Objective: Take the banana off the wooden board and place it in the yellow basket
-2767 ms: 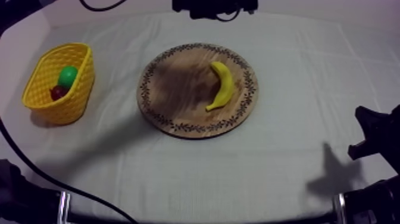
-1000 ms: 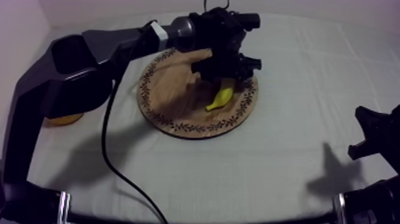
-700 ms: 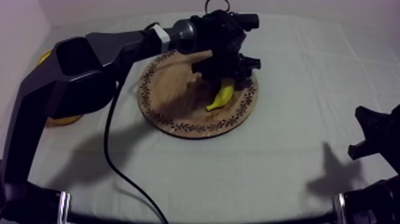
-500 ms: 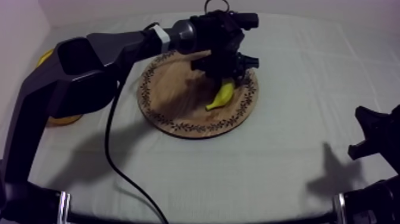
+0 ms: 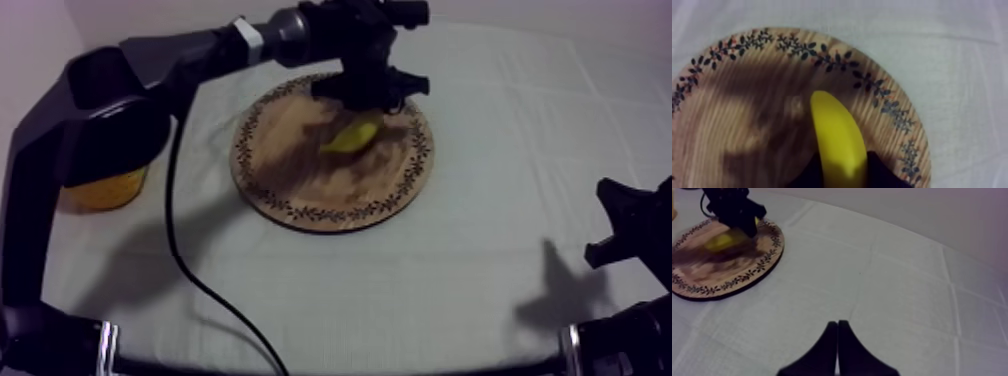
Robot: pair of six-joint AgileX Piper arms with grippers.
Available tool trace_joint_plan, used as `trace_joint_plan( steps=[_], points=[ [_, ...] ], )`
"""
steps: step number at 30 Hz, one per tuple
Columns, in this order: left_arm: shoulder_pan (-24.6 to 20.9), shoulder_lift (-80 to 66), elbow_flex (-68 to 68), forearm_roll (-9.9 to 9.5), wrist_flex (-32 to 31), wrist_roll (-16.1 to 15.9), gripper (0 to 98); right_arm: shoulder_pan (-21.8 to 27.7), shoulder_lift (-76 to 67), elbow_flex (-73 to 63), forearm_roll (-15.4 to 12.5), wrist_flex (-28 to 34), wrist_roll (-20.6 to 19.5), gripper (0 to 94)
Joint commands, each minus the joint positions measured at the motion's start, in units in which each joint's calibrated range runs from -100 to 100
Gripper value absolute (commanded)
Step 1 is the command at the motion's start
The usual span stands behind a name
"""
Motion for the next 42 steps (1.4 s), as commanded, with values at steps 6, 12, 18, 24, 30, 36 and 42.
trace_joint_plan(
  steps=[6, 12, 18, 24, 30, 36, 42],
  points=[
    [-1.7, -15.5, 7.6, 1.29, 0.3, -3.2, 11.4, 0.0, 0.0, 0.0, 0.0, 0.0, 0.0, 0.3],
    [-4.0, -30.0, 19.3, 2.38, 1.4, -6.1, 14.1, 0.0, 0.0, 0.0, 0.0, 0.0, 0.0, 0.3],
    [-7.3, -44.4, 33.0, 2.79, 1.3, -9.5, 16.3, 0.0, 0.0, 0.0, 0.0, 0.0, 0.0, 0.3],
    [-11.8, -55.0, 39.6, 2.68, 1.4, -13.1, 17.0, 0.0, 0.0, 0.0, 0.0, 0.0, 0.0, 0.3],
    [-16.9, -59.6, 40.2, 2.14, 1.0, -16.2, 18.0, 0.0, 0.0, 0.0, 0.0, 0.0, 0.0, 0.3],
    [-22.1, -59.3, 40.1, 1.25, -1.7, -18.5, 17.3, 0.0, 0.0, 0.0, 0.0, 0.0, 0.0, 0.3],
    [-26.0, -56.6, 43.0, 0.05, -4.7, -19.1, 15.9, 0.0, 0.0, 0.0, 0.0, 0.0, 0.0, 0.3]
  ],
)
